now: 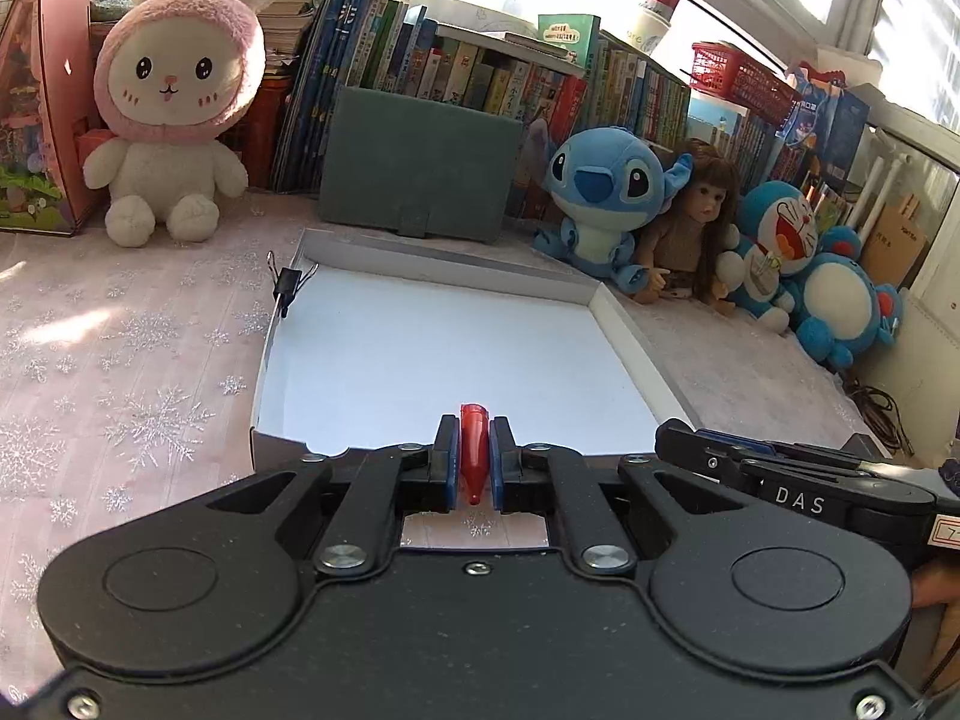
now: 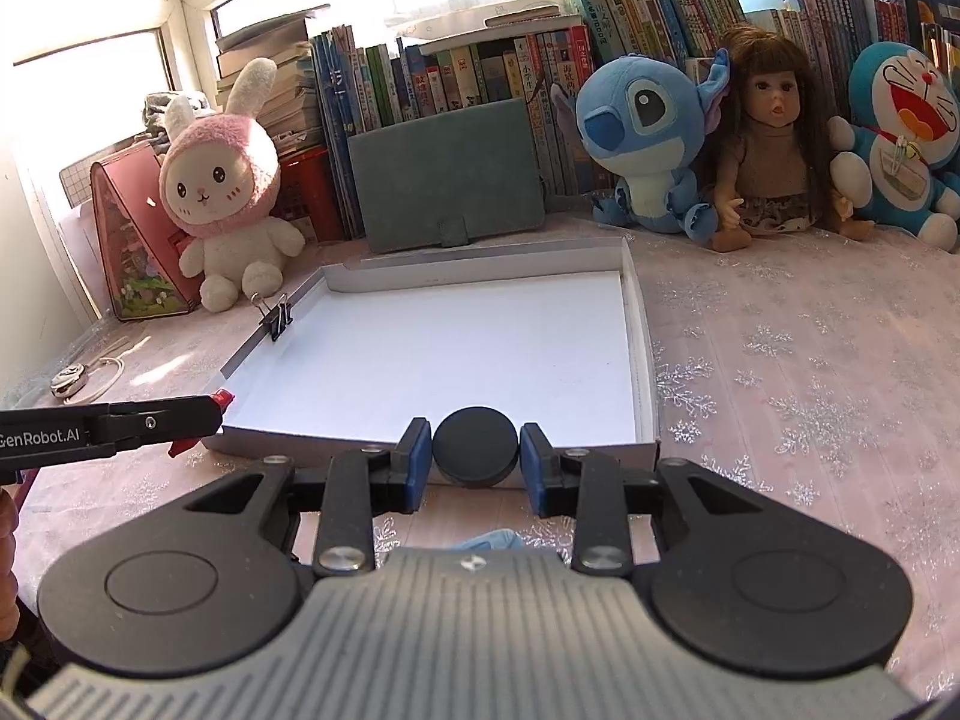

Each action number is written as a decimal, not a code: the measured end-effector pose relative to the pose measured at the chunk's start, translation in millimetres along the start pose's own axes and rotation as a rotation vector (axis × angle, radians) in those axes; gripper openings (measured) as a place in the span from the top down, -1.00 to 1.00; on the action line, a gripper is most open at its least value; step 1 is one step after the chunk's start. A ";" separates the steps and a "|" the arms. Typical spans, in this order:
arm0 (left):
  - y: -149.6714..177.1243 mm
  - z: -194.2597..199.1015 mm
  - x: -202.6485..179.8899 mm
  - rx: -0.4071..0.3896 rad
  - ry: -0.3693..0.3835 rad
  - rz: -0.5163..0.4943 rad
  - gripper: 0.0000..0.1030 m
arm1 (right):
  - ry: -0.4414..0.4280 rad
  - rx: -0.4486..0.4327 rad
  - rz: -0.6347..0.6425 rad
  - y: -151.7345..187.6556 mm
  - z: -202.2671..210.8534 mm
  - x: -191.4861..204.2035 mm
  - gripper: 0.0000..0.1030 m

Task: Organize rigid objects
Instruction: 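Carry the red crayon and black disc over the white tray with both tools, then open the right tool to drop the black disc while the left tool releases the crayon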

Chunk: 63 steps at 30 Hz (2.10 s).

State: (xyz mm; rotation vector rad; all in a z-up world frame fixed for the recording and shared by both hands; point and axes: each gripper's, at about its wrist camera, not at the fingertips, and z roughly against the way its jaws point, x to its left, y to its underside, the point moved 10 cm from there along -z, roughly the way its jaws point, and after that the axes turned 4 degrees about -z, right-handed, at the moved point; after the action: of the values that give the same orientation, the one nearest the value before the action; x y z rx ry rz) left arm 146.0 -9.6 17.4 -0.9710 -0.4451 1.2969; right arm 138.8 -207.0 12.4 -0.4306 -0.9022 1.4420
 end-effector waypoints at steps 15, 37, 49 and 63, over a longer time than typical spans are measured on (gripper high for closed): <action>-41.9 -111.1 13.8 0.165 -0.048 0.049 0.82 | 0.051 0.255 -0.042 -35.7 -87.5 -7.0 0.25; -12.1 -150.6 10.1 0.202 -0.132 -0.006 0.81 | 0.096 0.272 0.045 -25.0 -119.0 -12.7 0.27; -10.2 -149.5 6.1 0.185 -0.153 -0.049 0.79 | 0.097 0.240 0.093 -20.9 -116.7 -9.6 0.18; -13.4 -117.5 -5.3 0.138 -0.128 -0.105 -0.04 | 0.086 0.173 0.135 -27.9 -96.4 -9.2 -0.32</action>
State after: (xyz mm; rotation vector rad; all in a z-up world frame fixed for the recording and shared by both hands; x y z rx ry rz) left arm 241.7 -55.0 -35.5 -0.7431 -0.4913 1.2813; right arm 229.9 -194.5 -28.7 -0.4272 -0.6836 1.5985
